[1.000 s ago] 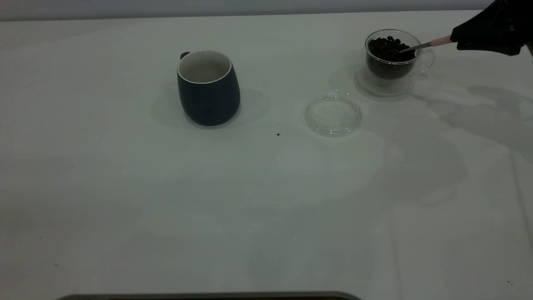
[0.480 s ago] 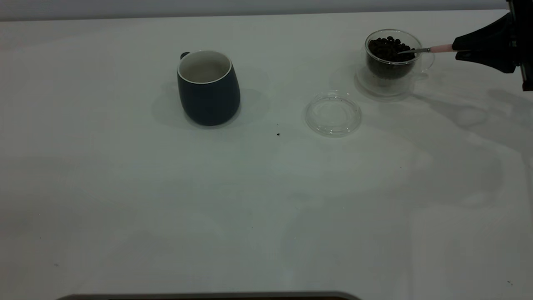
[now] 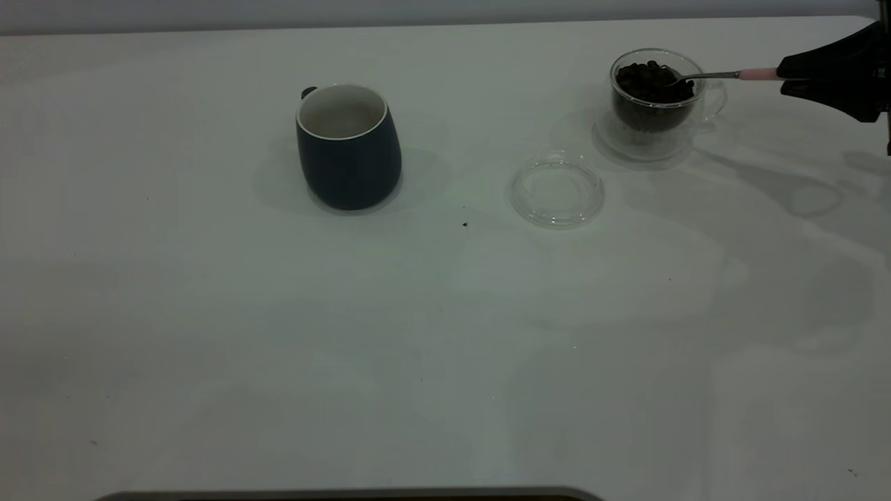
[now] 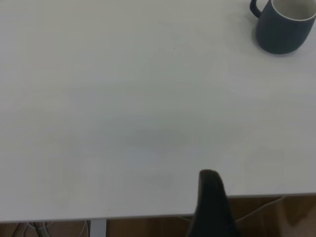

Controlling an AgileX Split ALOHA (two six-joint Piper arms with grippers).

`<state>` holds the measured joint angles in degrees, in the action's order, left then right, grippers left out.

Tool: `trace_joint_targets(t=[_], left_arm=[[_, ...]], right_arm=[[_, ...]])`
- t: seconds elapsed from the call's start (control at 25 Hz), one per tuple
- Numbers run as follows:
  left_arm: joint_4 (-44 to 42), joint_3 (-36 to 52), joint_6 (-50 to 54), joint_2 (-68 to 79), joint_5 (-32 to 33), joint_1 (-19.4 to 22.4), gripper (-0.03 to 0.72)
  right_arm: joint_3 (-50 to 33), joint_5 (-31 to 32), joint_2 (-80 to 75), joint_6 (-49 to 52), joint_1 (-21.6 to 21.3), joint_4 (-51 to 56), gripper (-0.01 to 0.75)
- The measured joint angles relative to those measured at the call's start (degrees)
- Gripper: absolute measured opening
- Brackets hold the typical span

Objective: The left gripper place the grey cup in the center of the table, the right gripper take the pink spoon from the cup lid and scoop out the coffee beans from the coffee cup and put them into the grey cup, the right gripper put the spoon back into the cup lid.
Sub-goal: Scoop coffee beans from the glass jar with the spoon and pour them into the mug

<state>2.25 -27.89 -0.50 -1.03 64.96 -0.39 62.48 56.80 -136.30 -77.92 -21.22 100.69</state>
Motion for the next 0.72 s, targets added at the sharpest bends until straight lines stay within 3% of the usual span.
trace_joint_targets(t=[0.72], left_arm=[[0.00, 0.00, -0.05, 0.00, 0.00, 0.00, 0.586]], right_arm=[[0.04, 7.99, 0.00, 2.03, -2.56, -2.92, 0.113]])
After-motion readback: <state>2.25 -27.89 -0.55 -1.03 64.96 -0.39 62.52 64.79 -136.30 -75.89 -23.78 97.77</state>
